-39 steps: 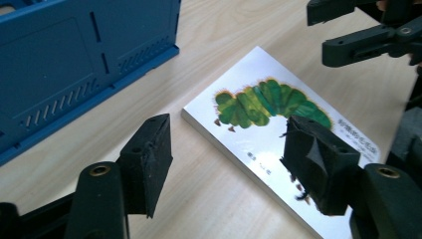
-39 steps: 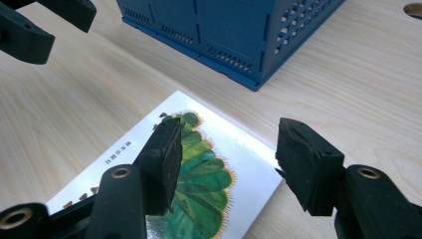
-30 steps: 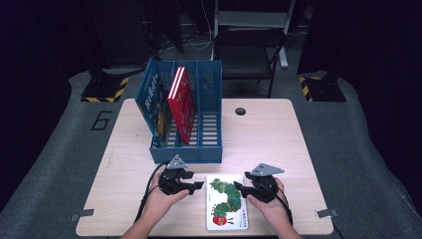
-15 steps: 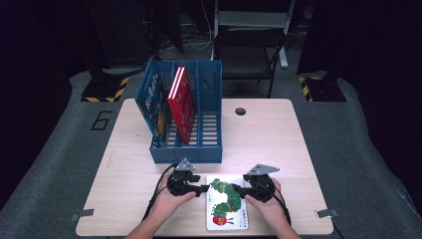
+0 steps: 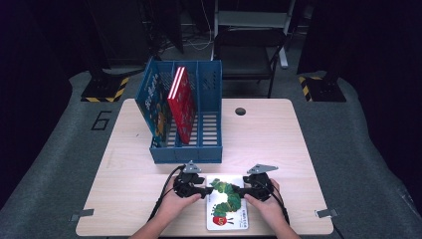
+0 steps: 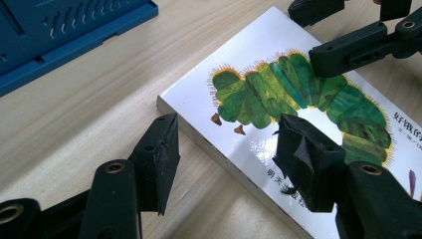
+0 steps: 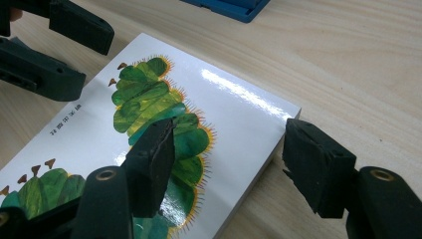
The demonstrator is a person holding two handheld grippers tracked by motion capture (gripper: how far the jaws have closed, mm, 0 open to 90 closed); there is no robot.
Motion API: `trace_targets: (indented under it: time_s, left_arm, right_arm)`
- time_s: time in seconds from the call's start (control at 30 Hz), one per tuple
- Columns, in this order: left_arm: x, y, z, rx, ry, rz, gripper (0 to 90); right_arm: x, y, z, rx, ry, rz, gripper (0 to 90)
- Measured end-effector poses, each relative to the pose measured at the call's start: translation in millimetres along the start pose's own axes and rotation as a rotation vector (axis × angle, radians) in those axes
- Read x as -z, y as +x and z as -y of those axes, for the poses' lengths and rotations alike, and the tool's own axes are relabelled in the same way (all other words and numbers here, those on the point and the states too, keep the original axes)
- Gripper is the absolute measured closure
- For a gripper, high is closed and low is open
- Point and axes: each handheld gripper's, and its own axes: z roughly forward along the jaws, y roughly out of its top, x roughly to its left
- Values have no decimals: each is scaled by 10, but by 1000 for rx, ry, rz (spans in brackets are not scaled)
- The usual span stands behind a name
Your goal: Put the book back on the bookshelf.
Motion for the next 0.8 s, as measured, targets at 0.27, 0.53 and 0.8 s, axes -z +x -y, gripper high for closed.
trace_targets:
  time_s: [0.27,0.53,0.8]
  left_arm:
    - [-58,29,22,14,25,8,414]
    - [-113,27,7,34,10,11,377]
    - [-141,-9,-3,-6,15,3,311]
  right_arm:
    - [-19,-23,6,-8,1,-9,354]
    - [-48,-46,19,-47,3,-38,300]
    - [-60,1,13,-42,17,-26,257]
